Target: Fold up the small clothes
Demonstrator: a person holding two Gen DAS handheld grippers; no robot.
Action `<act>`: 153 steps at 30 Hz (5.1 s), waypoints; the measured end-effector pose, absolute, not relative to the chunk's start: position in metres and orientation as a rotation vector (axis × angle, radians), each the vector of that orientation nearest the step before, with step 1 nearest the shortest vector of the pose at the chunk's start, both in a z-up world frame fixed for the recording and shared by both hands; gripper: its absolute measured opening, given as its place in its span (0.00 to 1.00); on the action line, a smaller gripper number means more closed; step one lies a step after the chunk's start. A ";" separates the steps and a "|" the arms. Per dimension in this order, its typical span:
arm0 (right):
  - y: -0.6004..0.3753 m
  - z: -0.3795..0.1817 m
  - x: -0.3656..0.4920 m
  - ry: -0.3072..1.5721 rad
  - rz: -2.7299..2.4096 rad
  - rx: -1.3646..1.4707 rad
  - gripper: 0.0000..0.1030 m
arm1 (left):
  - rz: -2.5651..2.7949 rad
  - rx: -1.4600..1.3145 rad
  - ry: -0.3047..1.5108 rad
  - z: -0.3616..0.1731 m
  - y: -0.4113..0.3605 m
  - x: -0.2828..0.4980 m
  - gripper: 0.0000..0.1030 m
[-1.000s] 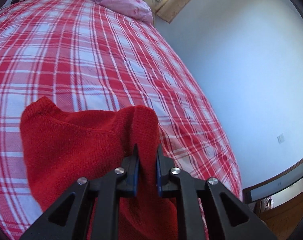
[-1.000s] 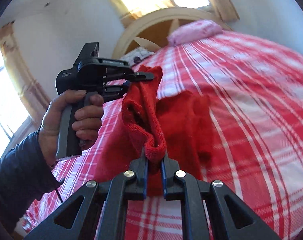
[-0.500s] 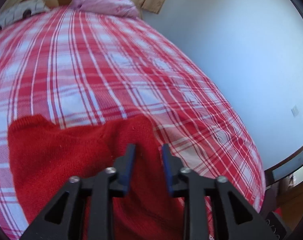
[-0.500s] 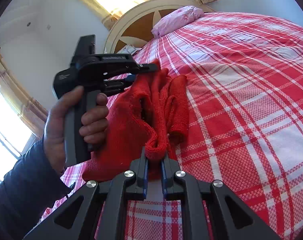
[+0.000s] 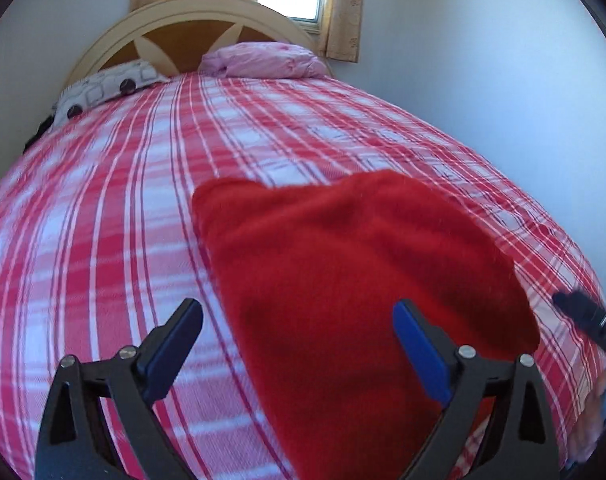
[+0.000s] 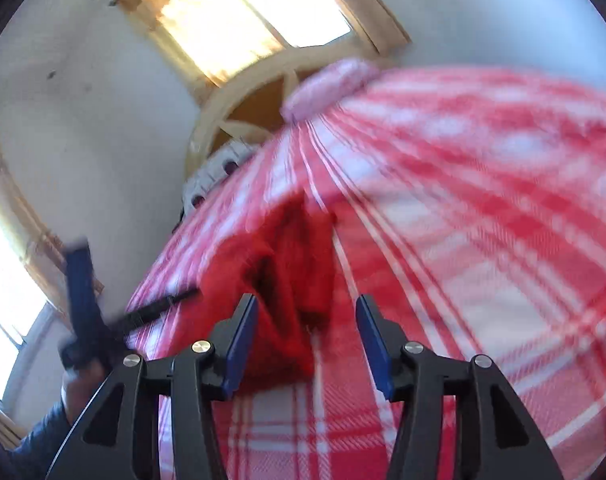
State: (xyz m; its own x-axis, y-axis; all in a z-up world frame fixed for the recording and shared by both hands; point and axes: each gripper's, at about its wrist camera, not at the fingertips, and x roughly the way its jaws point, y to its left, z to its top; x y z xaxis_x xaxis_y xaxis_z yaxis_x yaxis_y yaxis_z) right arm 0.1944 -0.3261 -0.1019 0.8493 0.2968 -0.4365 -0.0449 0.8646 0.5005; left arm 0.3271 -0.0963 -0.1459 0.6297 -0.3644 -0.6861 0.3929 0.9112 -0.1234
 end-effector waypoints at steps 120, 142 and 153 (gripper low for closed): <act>-0.325 -0.140 0.273 0.804 0.233 0.308 0.63 | -0.481 -0.149 0.869 -0.179 -0.080 0.314 1.00; -0.340 -0.141 0.353 0.903 0.287 0.497 0.68 | -0.453 -0.209 0.926 -0.175 -0.061 0.377 1.00; -0.327 -0.165 0.369 0.940 0.314 0.457 0.64 | -0.511 -0.205 0.903 -0.184 -0.069 0.377 1.00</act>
State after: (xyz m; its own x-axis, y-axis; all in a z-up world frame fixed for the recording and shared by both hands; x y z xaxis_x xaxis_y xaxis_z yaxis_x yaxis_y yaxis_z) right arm 0.3686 -0.3270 -0.1652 0.5561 0.4496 -0.6990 -0.0609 0.8608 0.5053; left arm 0.3770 -0.0689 -0.1836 0.5099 -0.5051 -0.6963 0.3361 0.8621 -0.3792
